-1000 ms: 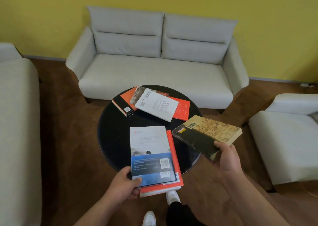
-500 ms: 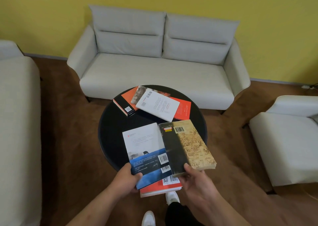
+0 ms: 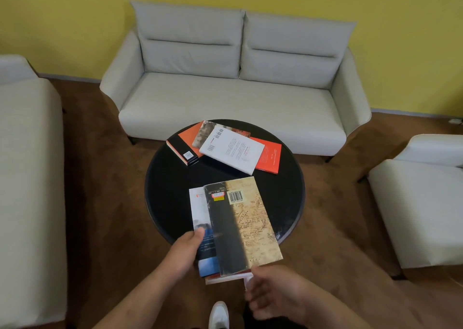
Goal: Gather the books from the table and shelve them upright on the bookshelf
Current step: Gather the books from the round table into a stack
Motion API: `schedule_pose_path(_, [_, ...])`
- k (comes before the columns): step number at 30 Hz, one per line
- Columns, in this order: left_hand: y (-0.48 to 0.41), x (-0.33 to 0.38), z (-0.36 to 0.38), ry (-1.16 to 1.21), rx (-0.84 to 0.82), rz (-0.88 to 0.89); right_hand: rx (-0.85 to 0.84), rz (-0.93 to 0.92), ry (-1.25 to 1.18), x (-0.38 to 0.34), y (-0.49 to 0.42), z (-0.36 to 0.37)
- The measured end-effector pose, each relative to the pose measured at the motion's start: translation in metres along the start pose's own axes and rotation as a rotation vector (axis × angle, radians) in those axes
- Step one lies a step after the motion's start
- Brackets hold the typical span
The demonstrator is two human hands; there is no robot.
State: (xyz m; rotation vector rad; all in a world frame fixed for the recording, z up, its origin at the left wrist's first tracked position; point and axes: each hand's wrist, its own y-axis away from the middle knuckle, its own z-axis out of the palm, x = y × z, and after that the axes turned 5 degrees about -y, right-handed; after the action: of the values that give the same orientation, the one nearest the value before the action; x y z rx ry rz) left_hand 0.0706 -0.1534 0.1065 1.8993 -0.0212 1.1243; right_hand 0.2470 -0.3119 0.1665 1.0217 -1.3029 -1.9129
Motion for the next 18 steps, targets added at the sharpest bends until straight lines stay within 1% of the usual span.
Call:
schedule_pose_path(1, [0.0,0.004,0.002,-0.031,0.012,0.048,0.009,-0.015,0.111,-0.003,0.004,-0.008])
schedule_pose_path(2, [-0.001,0.007,0.004,-0.039,0.031,0.08,0.039,-0.072,0.165,-0.008,0.009,-0.014])
schedule_pose_path(4, [-0.006,0.016,0.008,-0.007,0.056,0.114,0.153,-0.249,0.131,-0.022,0.013,-0.025])
schedule_pose_path(5, [-0.009,0.02,0.011,0.037,0.069,0.117,0.255,-0.349,0.139,-0.031,0.01,-0.03])
schedule_pose_path(7, [-0.013,0.027,0.014,0.119,0.088,0.114,0.518,-0.557,0.259,-0.049,-0.001,-0.035])
schedule_pose_path(8, [-0.016,0.028,0.015,0.15,0.091,0.109,0.583,-0.627,0.312,-0.055,-0.01,-0.035])
schedule_pose_path(9, [-0.018,0.029,0.016,0.179,0.091,0.1,0.594,-0.643,0.36,-0.06,-0.017,-0.033])
schedule_pose_path(10, [-0.019,0.028,0.017,0.206,0.087,0.086,0.549,-0.61,0.4,-0.064,-0.027,-0.031])
schedule_pose_path(13, [-0.02,0.026,0.017,0.271,0.034,0.068,0.28,-0.46,0.312,-0.067,-0.048,-0.023])
schedule_pose_path(14, [-0.021,0.026,0.016,0.292,0.007,0.064,0.24,-0.458,0.295,-0.067,-0.049,-0.019])
schedule_pose_path(18, [-0.023,0.031,0.01,0.307,-0.079,0.032,0.228,-0.519,0.273,-0.061,-0.057,-0.007])
